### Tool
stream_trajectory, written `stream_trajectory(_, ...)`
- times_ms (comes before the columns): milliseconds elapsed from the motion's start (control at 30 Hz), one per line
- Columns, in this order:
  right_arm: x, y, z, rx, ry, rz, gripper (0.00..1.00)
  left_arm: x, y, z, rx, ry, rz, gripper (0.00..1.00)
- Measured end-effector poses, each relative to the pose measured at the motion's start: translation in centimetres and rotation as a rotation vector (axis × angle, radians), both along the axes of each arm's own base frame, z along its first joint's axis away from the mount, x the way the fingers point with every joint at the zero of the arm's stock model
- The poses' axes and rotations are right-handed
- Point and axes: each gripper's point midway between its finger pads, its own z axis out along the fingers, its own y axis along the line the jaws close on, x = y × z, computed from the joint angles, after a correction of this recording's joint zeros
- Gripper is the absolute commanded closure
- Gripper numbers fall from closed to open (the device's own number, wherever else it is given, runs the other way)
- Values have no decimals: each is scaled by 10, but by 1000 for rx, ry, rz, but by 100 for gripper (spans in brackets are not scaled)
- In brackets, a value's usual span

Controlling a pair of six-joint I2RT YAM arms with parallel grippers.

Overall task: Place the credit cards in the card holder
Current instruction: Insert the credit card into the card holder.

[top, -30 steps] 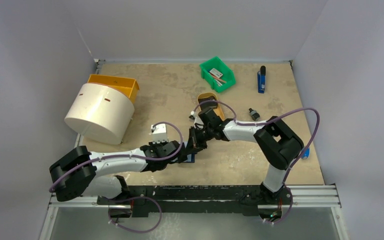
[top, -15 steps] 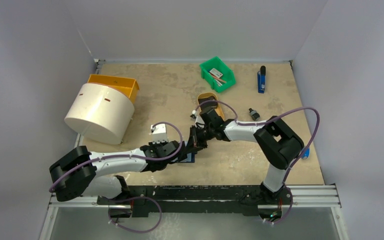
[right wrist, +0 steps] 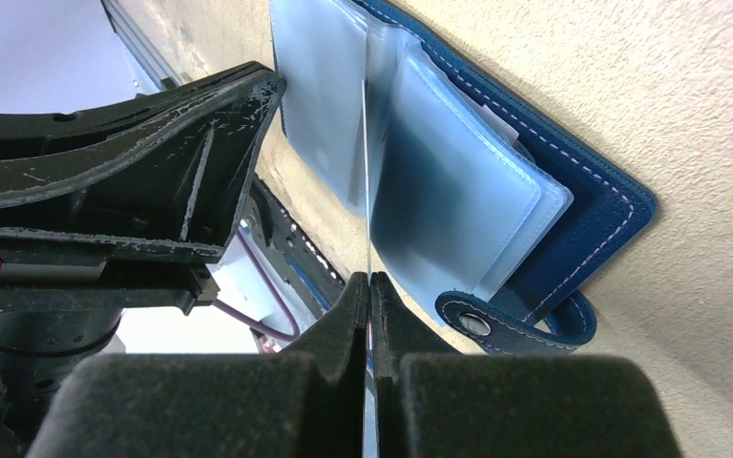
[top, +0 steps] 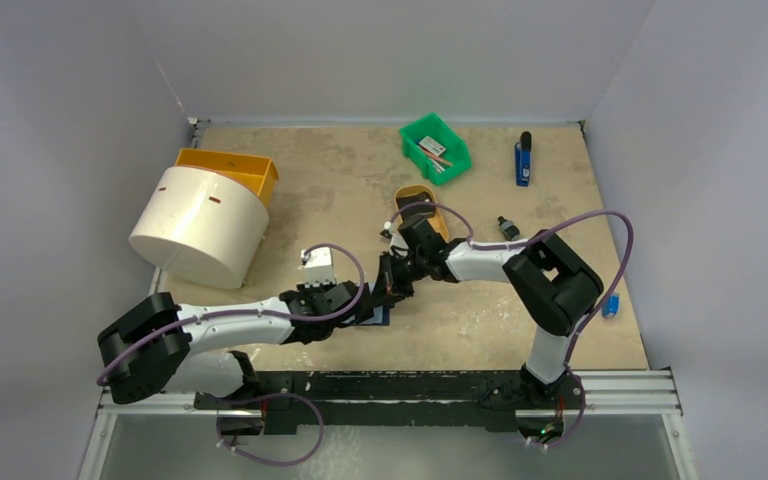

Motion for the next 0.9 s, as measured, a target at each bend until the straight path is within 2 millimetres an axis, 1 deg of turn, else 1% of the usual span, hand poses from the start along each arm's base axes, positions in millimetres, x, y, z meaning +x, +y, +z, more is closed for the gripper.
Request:
stream_trajectory(667,5,0,5,-1,-20,-25,100,0,-1,1,-10,-3,3,95)
stream_trajectory(900,1,1,1,5,3,-8,100,0,-1,2,-12,-5,4,95)
